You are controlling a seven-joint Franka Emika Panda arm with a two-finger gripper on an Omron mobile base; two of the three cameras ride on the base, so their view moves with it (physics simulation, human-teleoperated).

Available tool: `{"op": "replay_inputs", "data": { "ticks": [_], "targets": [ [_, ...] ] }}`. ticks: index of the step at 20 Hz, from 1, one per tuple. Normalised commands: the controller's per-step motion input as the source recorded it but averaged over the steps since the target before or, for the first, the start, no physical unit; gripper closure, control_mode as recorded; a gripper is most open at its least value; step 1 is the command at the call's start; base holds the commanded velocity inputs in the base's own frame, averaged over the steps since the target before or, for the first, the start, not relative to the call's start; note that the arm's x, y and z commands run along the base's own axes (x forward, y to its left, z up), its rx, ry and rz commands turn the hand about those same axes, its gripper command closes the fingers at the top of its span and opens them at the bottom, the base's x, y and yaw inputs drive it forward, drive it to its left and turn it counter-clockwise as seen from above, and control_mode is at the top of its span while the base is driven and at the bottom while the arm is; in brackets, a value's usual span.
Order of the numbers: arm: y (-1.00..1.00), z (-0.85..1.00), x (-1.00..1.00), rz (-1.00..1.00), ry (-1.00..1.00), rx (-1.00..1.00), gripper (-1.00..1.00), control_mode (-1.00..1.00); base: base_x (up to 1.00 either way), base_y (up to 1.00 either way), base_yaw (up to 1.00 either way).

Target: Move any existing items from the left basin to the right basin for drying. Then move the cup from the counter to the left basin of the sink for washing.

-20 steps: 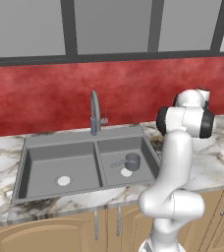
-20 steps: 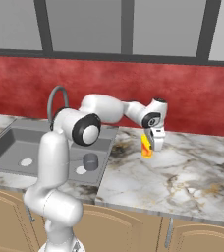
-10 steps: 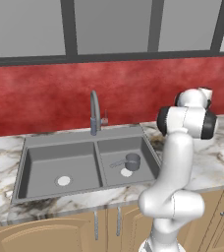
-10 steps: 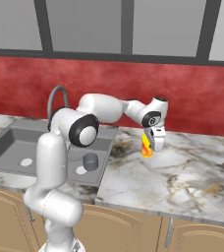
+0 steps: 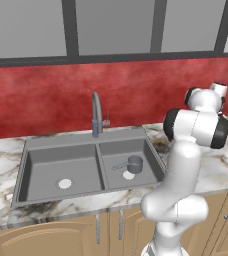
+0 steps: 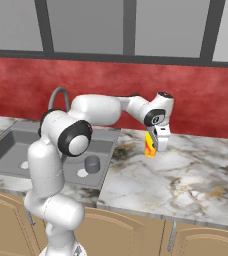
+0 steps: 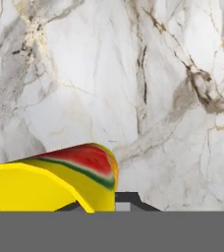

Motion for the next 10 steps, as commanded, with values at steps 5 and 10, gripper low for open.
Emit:
{"op": "replay_inputs", "data": {
  "ticks": [5, 10],
  "targets": [
    [0.14, 0.43, -0.34, 0.00, -0.02, 0.00, 1.00, -1.00, 0.00, 0.00, 0.00],
    [0.34, 0.26, -0.34, 0.00, 0.00, 0.00, 1.00, -1.00, 0.00, 0.00, 0.00]
  ]
}}
